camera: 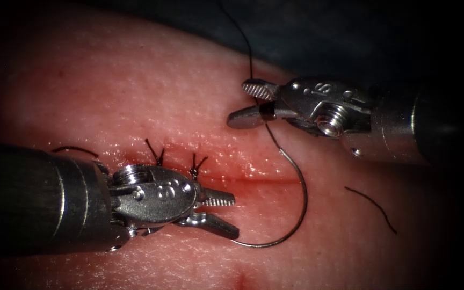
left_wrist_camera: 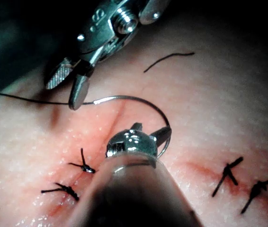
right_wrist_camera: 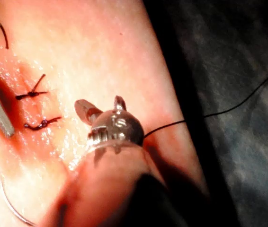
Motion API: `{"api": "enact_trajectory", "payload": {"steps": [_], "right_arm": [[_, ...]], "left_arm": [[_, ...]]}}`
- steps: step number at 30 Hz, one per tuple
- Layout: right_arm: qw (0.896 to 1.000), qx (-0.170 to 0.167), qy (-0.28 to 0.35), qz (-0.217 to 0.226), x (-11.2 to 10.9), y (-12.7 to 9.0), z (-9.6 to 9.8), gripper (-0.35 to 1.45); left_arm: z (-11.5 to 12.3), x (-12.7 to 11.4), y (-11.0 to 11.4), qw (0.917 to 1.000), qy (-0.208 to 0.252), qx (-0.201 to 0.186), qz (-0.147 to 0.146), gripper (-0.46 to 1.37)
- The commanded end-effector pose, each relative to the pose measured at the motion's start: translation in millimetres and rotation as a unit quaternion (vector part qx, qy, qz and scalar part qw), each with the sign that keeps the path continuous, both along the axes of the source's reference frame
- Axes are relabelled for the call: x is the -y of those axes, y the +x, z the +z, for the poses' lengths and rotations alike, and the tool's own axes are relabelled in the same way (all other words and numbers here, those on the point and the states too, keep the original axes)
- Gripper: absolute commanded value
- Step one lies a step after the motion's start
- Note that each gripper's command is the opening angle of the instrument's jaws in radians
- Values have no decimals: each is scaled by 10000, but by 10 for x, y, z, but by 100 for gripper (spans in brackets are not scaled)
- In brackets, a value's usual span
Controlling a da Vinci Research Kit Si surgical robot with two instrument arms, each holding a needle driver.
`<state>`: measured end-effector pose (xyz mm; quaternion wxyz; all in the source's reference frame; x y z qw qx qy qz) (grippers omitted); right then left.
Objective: Wound Closure
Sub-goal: Pick up the needle with the left gripper
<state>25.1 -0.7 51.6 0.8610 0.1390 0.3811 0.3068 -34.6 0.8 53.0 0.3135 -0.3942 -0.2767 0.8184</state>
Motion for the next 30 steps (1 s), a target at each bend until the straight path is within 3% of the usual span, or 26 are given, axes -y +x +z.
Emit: {"api": "enact_trajectory", "payload": {"steps": [1,10,15,20,30], "right_arm": [[10000,5,-3,2,0,0,0,48],[10000,-8,-4,-6,-9,-3,-4,48],[10000,-65,-6,34,-20,-16,-14,48],[10000,-26,-42,57,-21,-35,-23,49],[10000,-13,-58,35,-16,-48,-27,49]], "left_arm": [[-1,0,0,10000,2,-4,0,29],[-6,8,-5,10000,-4,14,23,34],[-2,10,-16,10000,-69,-2,26,33],[6,19,-34,9998,-188,4,75,38],[34,33,-57,9984,-513,-72,232,43]]}}
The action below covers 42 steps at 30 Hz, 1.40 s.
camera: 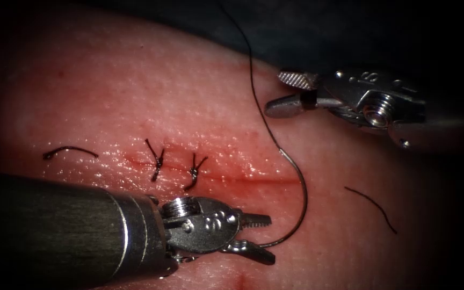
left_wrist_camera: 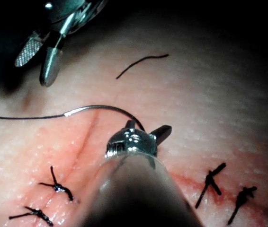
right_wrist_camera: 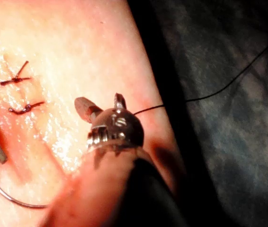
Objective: Wound Closure
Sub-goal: Pick up the needle with the left gripper
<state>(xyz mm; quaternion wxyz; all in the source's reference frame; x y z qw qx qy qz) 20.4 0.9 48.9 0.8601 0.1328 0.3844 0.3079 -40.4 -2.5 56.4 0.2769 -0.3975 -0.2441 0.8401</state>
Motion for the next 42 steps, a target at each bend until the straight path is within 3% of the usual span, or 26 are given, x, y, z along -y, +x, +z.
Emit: {"api": "enact_trajectory", "payload": {"steps": [1,9,10,19,22,26,42], "right_arm": [[10000,-3,0,-6,0,0,0,49],[10000,-7,-6,-12,2,-1,0,50],[10000,-10,-6,-18,3,-2,-1,49],[10000,-25,-12,-43,10,-8,-4,49],[10000,-18,-20,-47,12,-11,-5,48],[10000,-22,-21,-54,13,-13,-5,48],[10000,-41,-21,-84,23,-20,-14,43]], "left_arm": [[2,1,0,10000,-40,-16,-1,44],[39,31,-23,9995,-75,-246,200,52],[46,35,-28,9995,-72,-221,228,60],[64,32,-30,9994,-108,-231,231,68],[67,32,-29,9994,-114,-233,232,65],[71,38,-31,9994,-105,-205,264,46],[97,44,-22,9986,77,-412,323,48]]}}
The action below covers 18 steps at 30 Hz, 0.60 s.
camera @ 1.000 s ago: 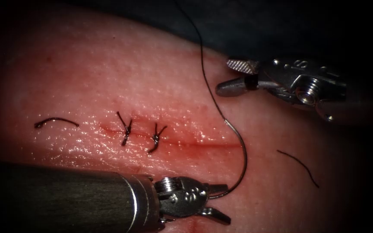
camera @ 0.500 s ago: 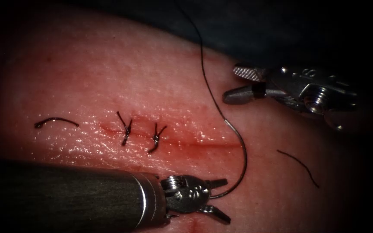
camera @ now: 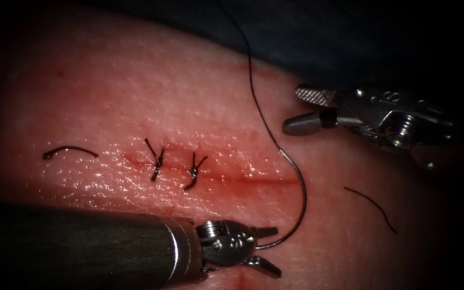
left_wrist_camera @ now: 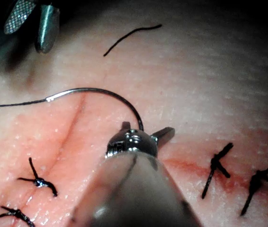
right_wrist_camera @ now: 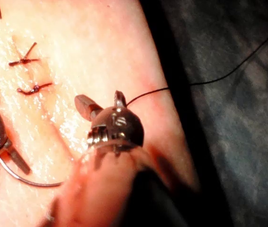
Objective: Wound Closure
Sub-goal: Pick up the needle with the left gripper, then pass from the the left to the right gripper
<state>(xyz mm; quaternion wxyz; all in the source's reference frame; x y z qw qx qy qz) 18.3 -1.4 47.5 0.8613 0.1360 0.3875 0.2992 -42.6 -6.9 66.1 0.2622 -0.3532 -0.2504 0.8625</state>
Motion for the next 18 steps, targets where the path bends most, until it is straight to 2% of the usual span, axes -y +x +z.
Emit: {"api": "enact_trajectory", "payload": {"steps": [1,2,3,6,11,18], "right_arm": [[10000,2,-4,0,1,0,0,43],[10000,14,-10,4,2,-1,-1,43],[10000,23,-15,6,2,-2,-2,43],[10000,55,-32,15,4,-6,-3,43],[9999,130,-49,58,7,-13,-5,44],[9993,155,213,277,14,-25,-15,52]], "left_arm": [[1,0,0,10000,34,-11,-13,47],[4,0,2,10000,70,-22,-44,40],[6,0,3,9998,155,-57,-105,25],[8,-2,5,9994,278,-159,-150,-35],[1,-16,9,9992,322,-184,-161,-35],[-13,-38,24,9978,124,-463,-449,-35]]}}
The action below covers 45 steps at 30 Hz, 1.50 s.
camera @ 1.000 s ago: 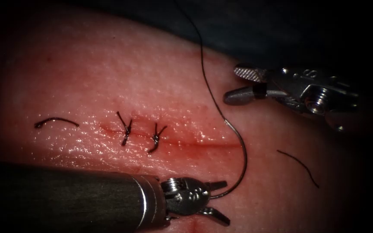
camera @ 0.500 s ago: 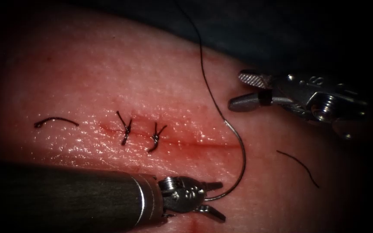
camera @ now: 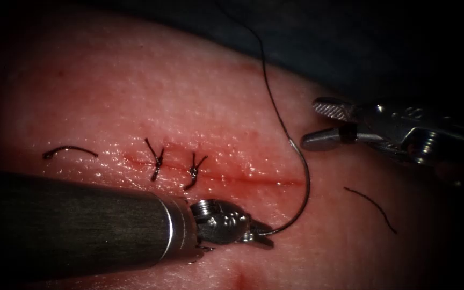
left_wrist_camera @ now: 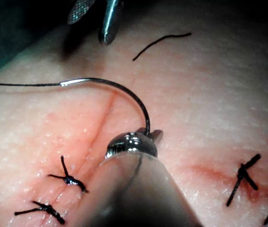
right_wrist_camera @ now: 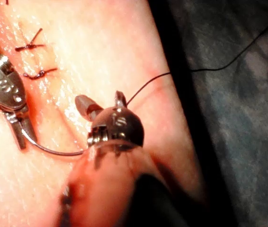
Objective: Wound Closure
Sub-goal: Pass from the the left to the right gripper
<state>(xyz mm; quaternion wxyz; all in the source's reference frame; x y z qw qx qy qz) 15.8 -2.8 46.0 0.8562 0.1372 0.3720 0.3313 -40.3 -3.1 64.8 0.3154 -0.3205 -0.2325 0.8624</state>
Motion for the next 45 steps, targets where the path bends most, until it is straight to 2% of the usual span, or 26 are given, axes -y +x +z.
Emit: {"api": "enact_trajectory", "payload": {"steps": [1,4,9,13,20,24,25,30,33,35,40,45], "right_arm": [[10000,11,43,35,1,-1,-2,53],[9998,60,119,138,1,-4,-5,52],[9971,171,484,568,-4,-4,-5,52],[9929,272,732,902,-8,-2,-6,53],[9693,473,1473,1909,-4,15,-12,53],[9631,539,1575,2115,-2,26,-18,48],[9583,547,1686,2241,-3,31,-22,42],[9534,734,1656,2414,-13,45,-36,43],[9465,975,1585,2638,-22,51,-45,64],[9439,1033,1584,2709,-24,52,-46,67],[9432,1312,1306,2757,-17,63,-43,80],[9460,1344,1193,2700,-7,75,-37,81]], "left_arm": [[-3,-2,3,10000,-7,-56,-75,-35],[-10,-4,9,9998,-115,-138,-97,-35],[-28,-3,16,9990,-347,-282,-42,-35],[-47,-9,22,9961,-683,-557,-13,-35],[-82,-26,31,9839,-1342,-1180,17,-35],[-90,-24,35,9782,-1468,-1468,47,-35],[-91,-22,37,9741,-1522,-1672,110,-35],[-94,-19,46,9630,-1685,-2096,155,-35],[-95,-18,53,9541,-1827,-2366,187,-35],[-96,-17,55,9509,-1883,-2448,207,-35],[-105,-19,57,9356,-2124,-2815,195,-35],[-121,-22,54,9244,-2319,-3017,260,-35]]}}
